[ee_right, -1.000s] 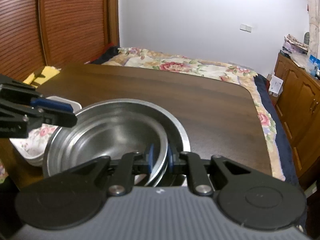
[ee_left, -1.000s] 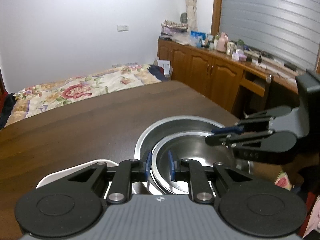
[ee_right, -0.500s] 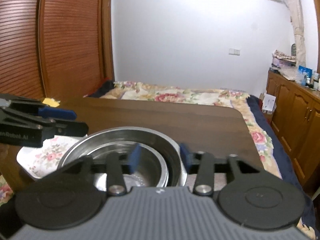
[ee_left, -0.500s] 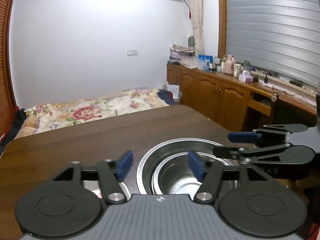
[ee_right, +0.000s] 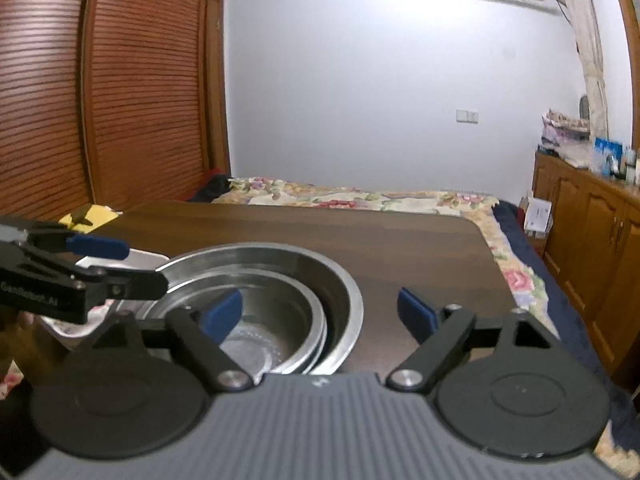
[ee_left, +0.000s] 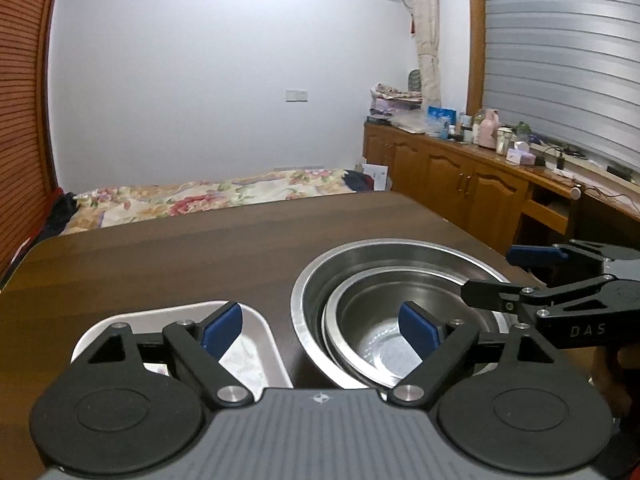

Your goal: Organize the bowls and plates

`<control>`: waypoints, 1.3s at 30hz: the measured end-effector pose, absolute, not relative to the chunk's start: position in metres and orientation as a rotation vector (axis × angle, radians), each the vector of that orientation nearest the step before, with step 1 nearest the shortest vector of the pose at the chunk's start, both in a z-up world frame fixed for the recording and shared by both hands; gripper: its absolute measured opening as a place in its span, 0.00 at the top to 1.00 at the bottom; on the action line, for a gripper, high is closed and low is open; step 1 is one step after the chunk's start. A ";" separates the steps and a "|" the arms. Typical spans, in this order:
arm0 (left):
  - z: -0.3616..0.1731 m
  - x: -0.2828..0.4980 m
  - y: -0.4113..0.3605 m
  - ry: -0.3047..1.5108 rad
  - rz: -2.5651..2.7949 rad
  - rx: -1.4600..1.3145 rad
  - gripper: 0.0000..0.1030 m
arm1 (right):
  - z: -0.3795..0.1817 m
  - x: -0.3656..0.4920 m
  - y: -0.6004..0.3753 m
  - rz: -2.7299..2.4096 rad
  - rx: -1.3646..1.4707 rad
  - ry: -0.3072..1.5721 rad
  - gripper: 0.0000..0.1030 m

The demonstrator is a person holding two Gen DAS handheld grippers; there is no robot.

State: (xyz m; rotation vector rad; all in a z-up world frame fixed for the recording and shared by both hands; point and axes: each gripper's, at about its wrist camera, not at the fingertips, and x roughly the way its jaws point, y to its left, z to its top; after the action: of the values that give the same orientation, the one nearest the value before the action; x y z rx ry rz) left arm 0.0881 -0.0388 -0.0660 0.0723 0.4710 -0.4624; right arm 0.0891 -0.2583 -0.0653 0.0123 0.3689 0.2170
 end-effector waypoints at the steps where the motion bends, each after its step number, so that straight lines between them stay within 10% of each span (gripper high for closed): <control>1: -0.066 0.089 -0.039 0.475 -0.460 0.073 0.15 | -0.068 0.088 -0.259 0.214 0.023 0.371 0.14; 14: -0.071 0.097 -0.036 0.516 -0.449 0.017 0.18 | -0.084 0.093 -0.263 0.224 0.128 0.408 0.12; 24: -0.074 0.097 -0.039 0.545 -0.466 0.001 0.60 | -0.088 0.096 -0.263 0.247 0.182 0.420 0.40; 39: -0.080 0.096 -0.045 0.554 -0.446 0.030 0.65 | -0.090 0.104 -0.267 0.239 0.208 0.426 0.68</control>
State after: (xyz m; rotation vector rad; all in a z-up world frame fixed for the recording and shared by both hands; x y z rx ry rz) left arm 0.0961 -0.0454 -0.0795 0.0302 0.5543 -0.4456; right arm 0.1038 -0.2673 -0.0904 0.2077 0.4264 0.2389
